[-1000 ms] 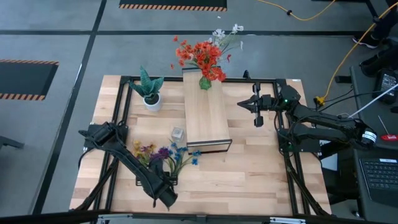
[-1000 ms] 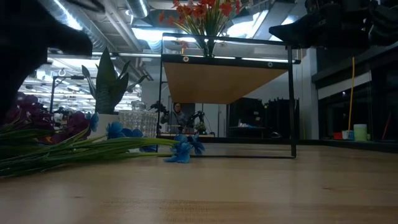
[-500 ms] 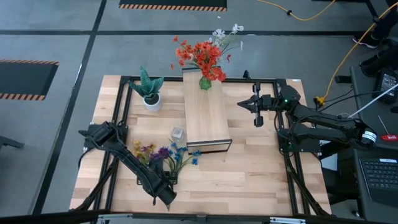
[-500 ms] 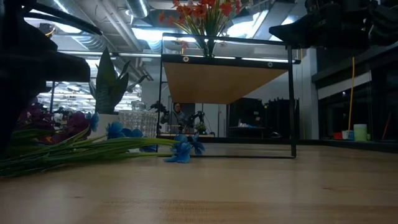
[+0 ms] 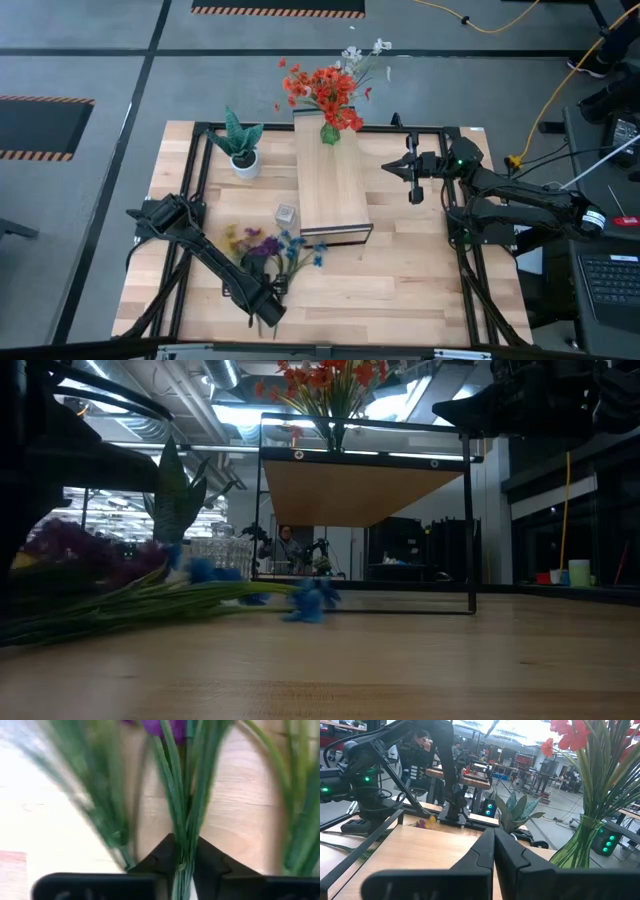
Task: Pick and place flowers into a vace then onto a shelf
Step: Put the violet flowers into the transparent vase
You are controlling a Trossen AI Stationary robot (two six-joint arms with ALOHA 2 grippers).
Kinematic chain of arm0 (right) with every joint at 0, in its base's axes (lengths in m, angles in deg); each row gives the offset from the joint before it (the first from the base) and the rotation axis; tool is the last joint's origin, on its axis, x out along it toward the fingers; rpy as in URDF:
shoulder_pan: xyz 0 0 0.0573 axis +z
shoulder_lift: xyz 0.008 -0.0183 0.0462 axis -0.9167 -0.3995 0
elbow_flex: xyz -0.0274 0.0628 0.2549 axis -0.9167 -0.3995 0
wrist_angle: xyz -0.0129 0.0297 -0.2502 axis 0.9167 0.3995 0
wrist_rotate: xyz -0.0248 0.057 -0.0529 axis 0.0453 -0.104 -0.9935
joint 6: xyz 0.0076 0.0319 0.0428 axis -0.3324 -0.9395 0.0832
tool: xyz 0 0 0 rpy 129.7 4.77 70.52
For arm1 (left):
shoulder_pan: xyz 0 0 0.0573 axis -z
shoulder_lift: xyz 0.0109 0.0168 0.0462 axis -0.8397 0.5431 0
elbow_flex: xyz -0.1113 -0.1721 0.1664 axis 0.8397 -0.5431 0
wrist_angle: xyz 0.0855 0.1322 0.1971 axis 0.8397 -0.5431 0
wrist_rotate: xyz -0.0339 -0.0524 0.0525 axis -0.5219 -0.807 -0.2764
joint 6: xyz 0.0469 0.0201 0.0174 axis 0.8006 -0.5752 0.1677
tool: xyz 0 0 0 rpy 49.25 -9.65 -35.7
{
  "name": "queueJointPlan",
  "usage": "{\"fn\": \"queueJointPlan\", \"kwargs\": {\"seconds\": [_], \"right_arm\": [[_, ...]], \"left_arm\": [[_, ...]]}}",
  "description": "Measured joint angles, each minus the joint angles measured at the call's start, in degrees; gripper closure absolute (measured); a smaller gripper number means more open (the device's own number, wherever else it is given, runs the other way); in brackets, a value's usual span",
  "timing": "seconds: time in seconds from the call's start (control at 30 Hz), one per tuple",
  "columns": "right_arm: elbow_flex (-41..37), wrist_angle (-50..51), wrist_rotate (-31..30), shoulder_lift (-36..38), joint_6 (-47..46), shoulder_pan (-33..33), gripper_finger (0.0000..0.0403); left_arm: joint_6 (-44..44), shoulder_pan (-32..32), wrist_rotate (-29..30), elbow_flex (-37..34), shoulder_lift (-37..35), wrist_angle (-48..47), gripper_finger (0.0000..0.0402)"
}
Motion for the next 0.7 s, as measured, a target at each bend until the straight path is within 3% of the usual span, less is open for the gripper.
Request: {"fn": "queueJointPlan", "kwargs": {"seconds": [0.1,0.37,0.7], "right_arm": [[0.0,0.0,0.0,0.0,-0.1,0.0,0.0391],[0.0,0.0,0.0,0.0,-0.1,0.0,0.0391],[0.0,0.0,0.0,0.0,-1.9,0.0,0.0391]], "left_arm": [[0.5,0.0,-0.1,0.0,0.0,-0.3,0.0385],[0.5,1.0,-0.4,-0.1,-3.9,-2.8,0.0382],[0.0,2.5,8.4,0.0,-11.5,-8.6,0.0384]]}}
